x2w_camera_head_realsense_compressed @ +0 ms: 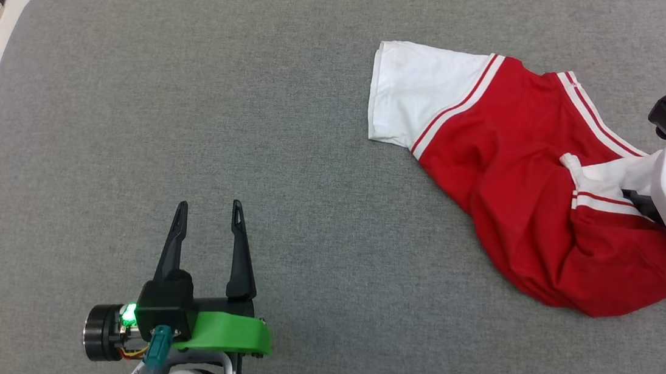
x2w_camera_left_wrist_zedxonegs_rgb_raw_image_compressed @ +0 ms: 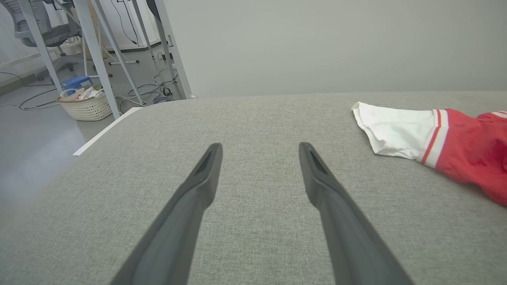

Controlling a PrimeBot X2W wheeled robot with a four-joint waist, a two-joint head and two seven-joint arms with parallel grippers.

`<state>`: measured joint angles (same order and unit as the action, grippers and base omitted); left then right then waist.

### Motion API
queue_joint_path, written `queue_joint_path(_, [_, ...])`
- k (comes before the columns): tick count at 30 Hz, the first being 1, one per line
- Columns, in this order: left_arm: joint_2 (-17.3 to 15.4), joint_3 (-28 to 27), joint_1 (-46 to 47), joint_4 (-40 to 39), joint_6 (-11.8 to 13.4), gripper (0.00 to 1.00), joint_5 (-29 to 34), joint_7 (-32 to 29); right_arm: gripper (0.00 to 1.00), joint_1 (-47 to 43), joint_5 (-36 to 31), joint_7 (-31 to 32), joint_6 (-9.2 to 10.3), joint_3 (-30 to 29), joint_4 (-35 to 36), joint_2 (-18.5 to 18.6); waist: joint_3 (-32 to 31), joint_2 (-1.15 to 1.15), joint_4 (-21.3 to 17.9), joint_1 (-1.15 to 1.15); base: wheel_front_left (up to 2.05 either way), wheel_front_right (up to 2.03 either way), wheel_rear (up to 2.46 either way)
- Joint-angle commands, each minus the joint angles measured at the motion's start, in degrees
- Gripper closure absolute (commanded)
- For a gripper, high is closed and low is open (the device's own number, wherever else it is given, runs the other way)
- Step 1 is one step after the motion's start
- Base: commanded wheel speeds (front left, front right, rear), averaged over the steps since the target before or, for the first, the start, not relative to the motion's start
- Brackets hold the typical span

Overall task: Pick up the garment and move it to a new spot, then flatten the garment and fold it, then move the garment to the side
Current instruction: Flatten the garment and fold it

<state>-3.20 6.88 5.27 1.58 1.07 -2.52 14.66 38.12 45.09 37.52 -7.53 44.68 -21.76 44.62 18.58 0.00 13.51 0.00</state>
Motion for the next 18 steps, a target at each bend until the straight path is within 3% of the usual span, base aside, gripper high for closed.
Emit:
queue_joint_path(1, [0.3,-0.2,0.7,0.3,0.4,0.00,-0.2,0.3,0.53,-1.6,0.9,-0.4,0.04,2.9,-1.6,-2.1,-0.4,0.00,-0.1,0.00,0.00,0.00,0.00])
queue_joint_path(2, [0.3,-0.3,0.6,0.4,0.4,0.00,-0.2,0.3,1.00,-1.0,1.3,-1.6,0.04,3.6,-1.2,-2.1,-0.7,0.00,-0.3,0.00,0.00,0.00,0.00])
queue_joint_path(11, [0.3,-0.9,-0.5,1.0,0.1,0.00,0.5,0.3,1.00,5.6,2.6,-16.8,0.04,5.1,1.2,-2.3,-4.9,0.00,-2.3,0.00,0.00,0.00,0.00])
queue_joint_path(18, [0.3,-1.8,-2.2,1.0,-0.4,0.00,1.1,0.3,1.00,7.0,3.7,-30.4,0.04,2.9,3.7,-2.6,-7.4,0.00,-4.1,0.00,0.00,0.00,0.00])
